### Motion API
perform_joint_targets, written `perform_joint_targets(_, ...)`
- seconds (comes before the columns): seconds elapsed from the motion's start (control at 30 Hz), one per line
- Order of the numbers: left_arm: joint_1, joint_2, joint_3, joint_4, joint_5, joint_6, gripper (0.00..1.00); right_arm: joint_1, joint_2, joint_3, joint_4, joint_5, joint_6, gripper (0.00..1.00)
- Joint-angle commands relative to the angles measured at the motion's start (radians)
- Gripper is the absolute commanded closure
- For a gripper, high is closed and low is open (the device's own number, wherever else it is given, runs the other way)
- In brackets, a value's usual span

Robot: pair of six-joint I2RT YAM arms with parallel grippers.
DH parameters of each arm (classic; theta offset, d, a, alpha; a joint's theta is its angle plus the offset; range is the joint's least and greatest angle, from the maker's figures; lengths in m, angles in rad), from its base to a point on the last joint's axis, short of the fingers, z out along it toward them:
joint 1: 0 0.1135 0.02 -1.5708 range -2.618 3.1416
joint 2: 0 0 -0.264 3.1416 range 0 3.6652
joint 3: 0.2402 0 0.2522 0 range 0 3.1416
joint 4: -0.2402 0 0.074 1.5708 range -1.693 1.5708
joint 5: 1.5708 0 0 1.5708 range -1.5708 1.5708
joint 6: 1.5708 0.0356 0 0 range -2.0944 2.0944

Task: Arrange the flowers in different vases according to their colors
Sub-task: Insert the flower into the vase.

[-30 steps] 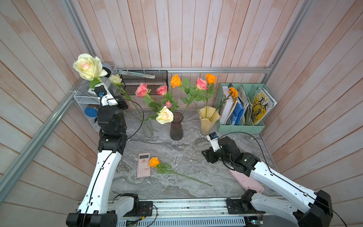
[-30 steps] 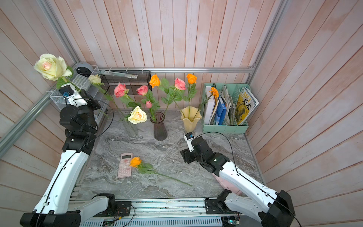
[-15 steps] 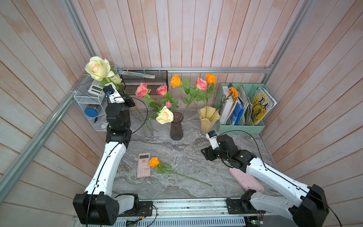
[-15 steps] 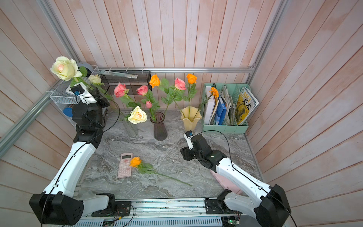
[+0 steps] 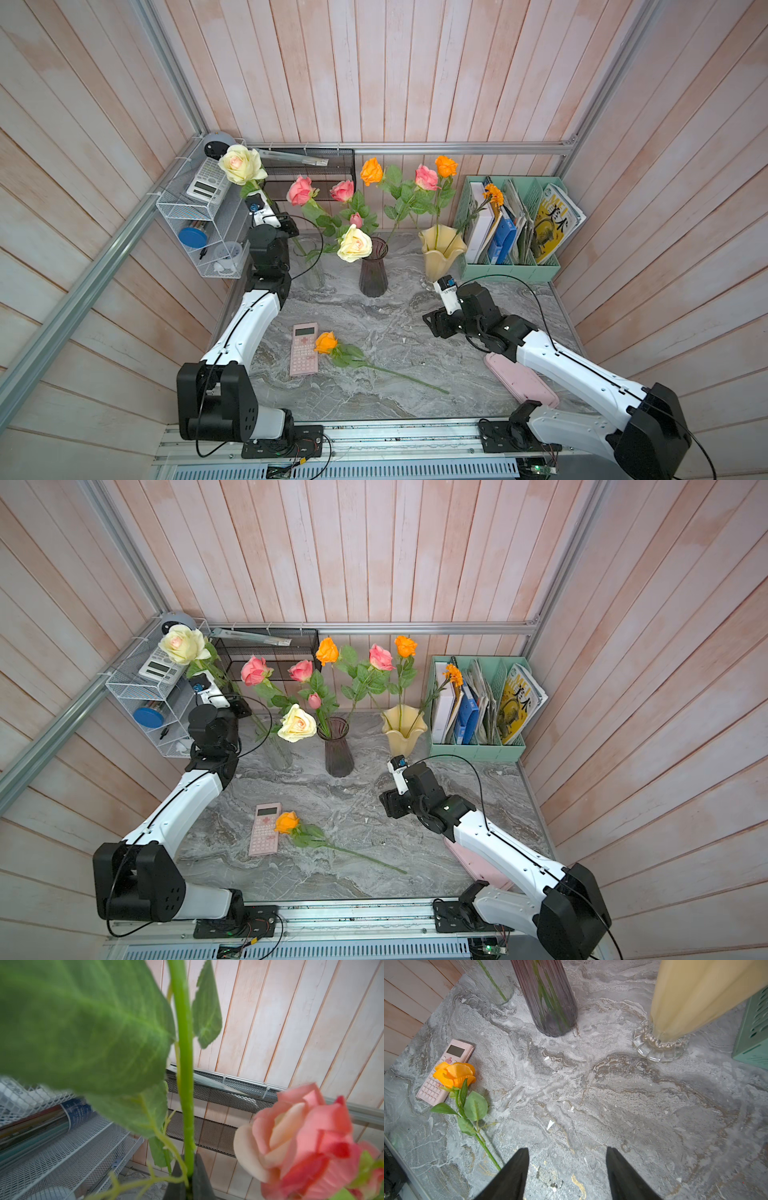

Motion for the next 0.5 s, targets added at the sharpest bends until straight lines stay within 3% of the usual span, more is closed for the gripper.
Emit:
perform_joint_targets(0.0, 0.001, 0.011, -0.017, 0.073, 0.031, 0.008, 1.0, -0.006, 0.011, -0.016, 0.027, -0.023, 0.001, 0.35)
perform_joint_targets(0.13, -0.004, 0.015, -0.045, 0.075, 0.044, 0.015, 0.96, -0.005, 0.014, -0.02, 0.041, -0.05, 0.008, 0.35)
perform_joint_targets(0.2, -0.007, 0.01, -0.063, 0.073, 0.041, 0.013, 0.7, -0.005, 0.023, -0.023, 0.056, -0.085, 0.011, 0.35)
perform_joint_targets(0.27, -0.008, 0.004, -0.079, 0.07, 0.041, 0.003, 0.56, -0.005, 0.039, -0.024, 0.072, -0.145, 0.01, 0.35)
perform_joint_targets(0.47, -0.012, -0.044, -0.106, 0.042, 0.037, -0.003, 0.45, 0.034, 0.075, -0.012, 0.058, -0.224, -0.007, 0.35)
